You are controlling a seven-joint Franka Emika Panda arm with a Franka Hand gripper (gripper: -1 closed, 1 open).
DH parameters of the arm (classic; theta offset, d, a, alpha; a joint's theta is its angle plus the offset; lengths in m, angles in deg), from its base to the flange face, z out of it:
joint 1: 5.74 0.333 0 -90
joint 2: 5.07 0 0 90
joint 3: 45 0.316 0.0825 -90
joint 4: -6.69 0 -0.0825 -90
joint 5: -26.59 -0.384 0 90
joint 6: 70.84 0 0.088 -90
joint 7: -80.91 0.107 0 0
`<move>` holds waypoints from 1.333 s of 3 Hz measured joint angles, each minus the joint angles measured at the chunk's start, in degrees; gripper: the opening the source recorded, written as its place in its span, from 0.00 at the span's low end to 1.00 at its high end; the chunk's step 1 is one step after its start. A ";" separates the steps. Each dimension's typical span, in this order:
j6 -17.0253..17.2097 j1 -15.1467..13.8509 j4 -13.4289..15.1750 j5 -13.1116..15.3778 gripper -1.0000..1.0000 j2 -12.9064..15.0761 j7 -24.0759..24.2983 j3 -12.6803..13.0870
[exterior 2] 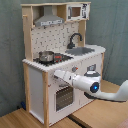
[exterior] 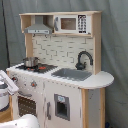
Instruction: Play with the kitchen
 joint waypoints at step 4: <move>0.34 0.04 0.00 -0.01 0.00 0.03 24.49 0.11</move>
